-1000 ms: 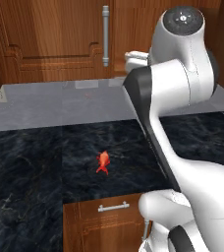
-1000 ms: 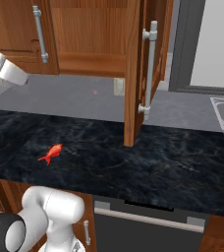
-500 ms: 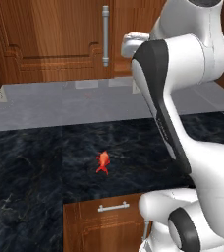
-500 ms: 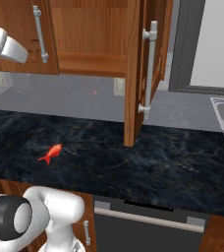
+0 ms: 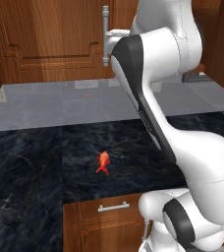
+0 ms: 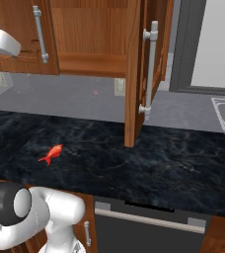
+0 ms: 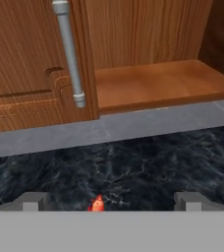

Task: Retrieve the tupperware from the cabinet, then place the raw meat into the tupperware to avoid contamination.

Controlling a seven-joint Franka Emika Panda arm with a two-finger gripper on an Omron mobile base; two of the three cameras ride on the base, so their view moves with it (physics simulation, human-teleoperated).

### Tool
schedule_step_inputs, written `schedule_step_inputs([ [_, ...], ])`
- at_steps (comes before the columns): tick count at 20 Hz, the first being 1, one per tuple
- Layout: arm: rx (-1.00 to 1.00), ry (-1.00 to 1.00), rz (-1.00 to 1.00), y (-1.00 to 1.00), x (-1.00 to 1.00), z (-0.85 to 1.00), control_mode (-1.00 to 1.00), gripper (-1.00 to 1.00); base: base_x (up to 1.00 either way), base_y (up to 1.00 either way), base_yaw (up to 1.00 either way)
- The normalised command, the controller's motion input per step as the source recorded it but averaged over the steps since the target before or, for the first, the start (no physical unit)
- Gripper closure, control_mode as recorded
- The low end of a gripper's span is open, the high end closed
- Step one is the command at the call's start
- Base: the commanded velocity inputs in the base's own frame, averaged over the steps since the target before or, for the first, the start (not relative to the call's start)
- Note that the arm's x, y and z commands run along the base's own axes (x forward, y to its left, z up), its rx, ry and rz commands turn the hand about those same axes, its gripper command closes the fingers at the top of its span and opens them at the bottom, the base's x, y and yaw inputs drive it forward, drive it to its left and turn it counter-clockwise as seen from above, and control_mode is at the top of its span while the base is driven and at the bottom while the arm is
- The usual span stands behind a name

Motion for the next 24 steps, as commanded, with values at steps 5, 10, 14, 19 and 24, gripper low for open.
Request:
schedule_step_inputs([
  [5,-0.01,0.09,0.0,-0.04,0.39,-0.02,-1.0,-1.0,0.0,0.0,0.0],
  [10,-0.02,0.06,-0.04,-0.06,0.25,-0.13,-1.0,-1.0,0.0,0.0,0.0],
  [14,0.0,0.09,-0.03,-0.12,0.34,-0.12,-1.0,-1.0,0.0,0.0,0.0],
  [19,-0.02,0.08,-0.02,-0.03,0.34,-0.08,-1.0,-1.0,0.0,0.0,0.0],
  [24,-0.02,0.04,-0.01,0.13,0.4,-0.03,-1.0,-1.0,0.0,0.0,0.0],
])
